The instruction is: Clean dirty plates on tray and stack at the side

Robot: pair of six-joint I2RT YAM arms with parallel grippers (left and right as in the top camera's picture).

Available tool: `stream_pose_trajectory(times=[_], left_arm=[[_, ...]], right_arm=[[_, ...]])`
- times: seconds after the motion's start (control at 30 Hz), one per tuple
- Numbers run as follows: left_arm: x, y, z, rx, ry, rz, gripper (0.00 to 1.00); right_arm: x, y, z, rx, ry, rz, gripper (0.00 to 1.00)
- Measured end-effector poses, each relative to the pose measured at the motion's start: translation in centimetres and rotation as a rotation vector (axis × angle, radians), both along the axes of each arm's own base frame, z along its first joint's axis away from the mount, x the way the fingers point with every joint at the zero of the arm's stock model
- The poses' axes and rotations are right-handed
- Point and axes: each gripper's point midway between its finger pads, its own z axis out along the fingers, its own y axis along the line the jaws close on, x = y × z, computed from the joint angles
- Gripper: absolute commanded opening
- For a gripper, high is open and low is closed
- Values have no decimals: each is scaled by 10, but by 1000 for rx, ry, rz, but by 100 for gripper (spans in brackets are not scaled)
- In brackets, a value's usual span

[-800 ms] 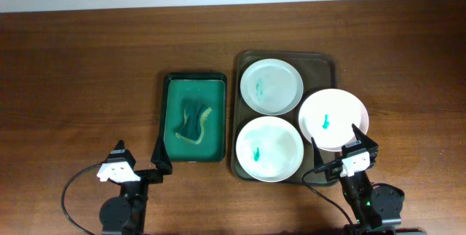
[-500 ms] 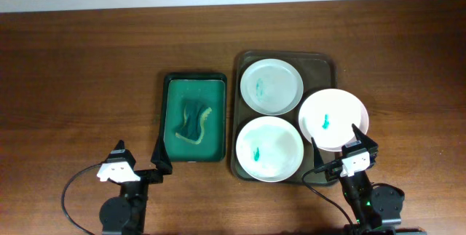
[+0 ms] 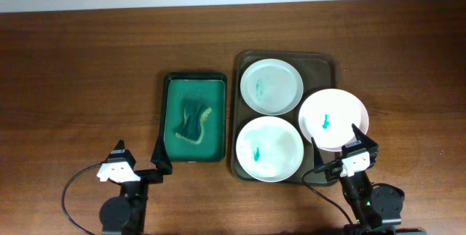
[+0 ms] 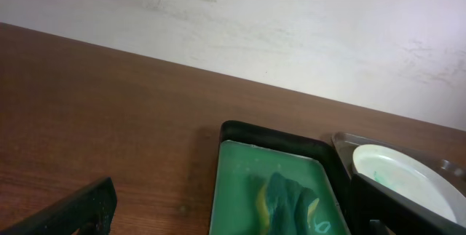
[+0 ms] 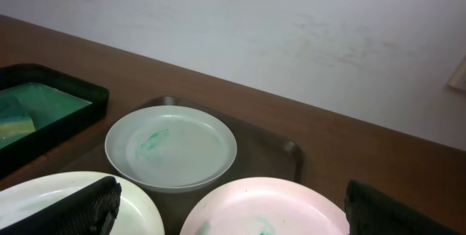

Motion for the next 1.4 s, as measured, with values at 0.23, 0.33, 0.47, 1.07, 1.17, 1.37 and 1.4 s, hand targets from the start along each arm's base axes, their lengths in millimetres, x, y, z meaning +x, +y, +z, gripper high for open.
stream_pose_trajectory(times=[0.23,0.33,0.47,1.07,1.17,1.37,1.4], left_arm=[[0,-7,-1,-4,3,-42,99],[0,-12,9,-8,-36,-69,99],[-1,-15,42,-13,-167,-88,99],[49,-27,124,13,604,-133,99],[69,-31,81,7,778,-144,95],[81,-69,1,56,1052,-298,53],[81,-81,-21,94,1118,-332,50]], right_arm=[[0,2,7,2,-28,12,98],[-3,11,18,2,-77,64,98],[-14,36,23,3,-93,226,98],[10,55,142,189,621,301,98],[24,57,113,256,775,286,98],[29,60,54,327,1083,258,80],[27,61,45,339,1134,254,66]])
